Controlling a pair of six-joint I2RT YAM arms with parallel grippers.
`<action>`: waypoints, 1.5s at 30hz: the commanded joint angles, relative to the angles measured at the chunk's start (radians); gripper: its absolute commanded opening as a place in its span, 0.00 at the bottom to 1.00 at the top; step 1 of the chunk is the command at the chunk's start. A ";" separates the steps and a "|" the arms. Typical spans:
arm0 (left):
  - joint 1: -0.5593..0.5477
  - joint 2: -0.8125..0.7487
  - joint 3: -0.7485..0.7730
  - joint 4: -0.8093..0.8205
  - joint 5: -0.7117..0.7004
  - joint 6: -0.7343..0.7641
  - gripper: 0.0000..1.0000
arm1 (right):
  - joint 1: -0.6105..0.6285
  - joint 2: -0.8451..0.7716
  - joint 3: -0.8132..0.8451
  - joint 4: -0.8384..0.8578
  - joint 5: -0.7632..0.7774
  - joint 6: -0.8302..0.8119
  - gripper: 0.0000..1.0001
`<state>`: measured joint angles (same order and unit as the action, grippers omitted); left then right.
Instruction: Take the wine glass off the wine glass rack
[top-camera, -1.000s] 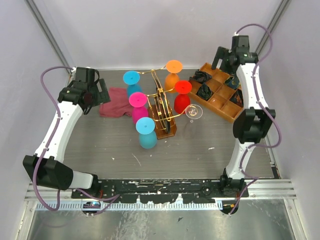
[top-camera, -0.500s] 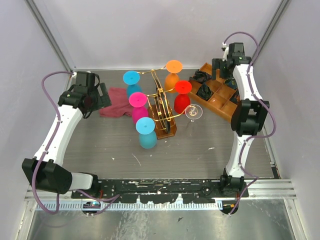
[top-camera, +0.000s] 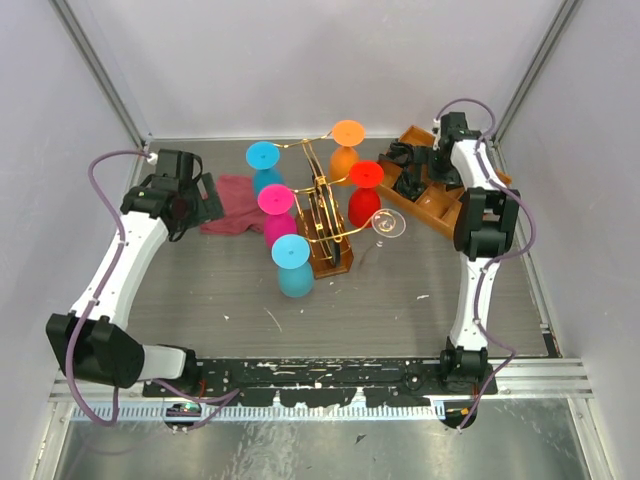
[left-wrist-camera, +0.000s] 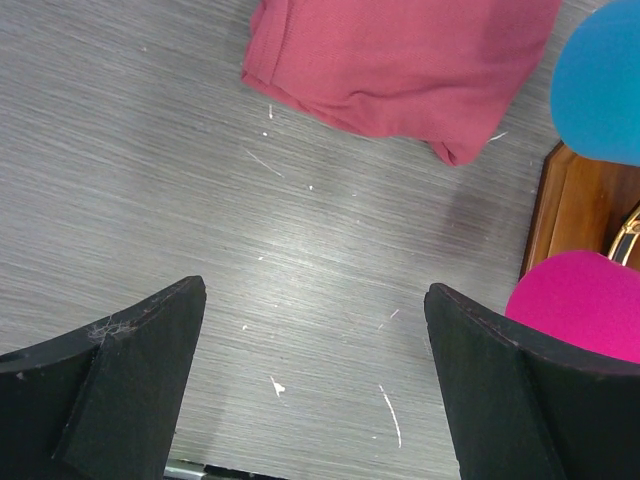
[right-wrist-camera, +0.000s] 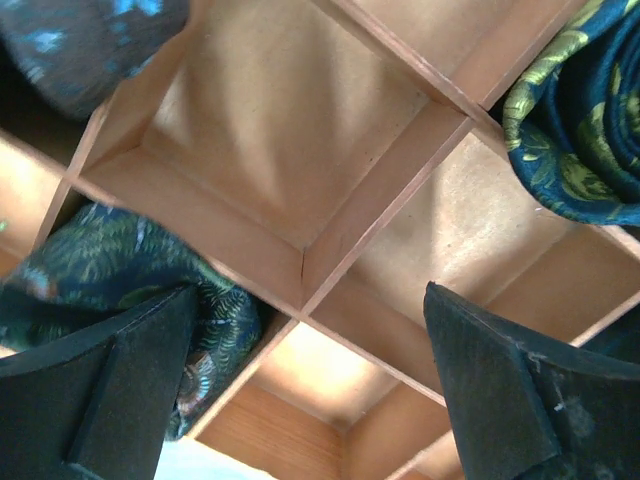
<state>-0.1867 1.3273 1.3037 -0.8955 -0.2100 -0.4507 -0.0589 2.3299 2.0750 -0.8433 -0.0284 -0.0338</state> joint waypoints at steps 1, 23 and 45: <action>0.004 0.039 -0.023 0.013 0.016 -0.030 0.98 | -0.012 0.065 0.085 -0.094 0.074 0.241 1.00; 0.078 0.585 0.248 0.213 0.222 -0.188 0.98 | -0.065 -0.273 -0.185 0.082 0.111 0.634 1.00; 0.459 0.637 0.171 -0.098 0.001 -0.263 0.98 | 0.110 -0.530 -0.157 0.296 -0.326 0.549 1.00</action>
<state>0.2123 2.0605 1.5673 -0.9588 -0.1520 -0.7094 0.0654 1.8877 1.9591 -0.7391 -0.1535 0.4553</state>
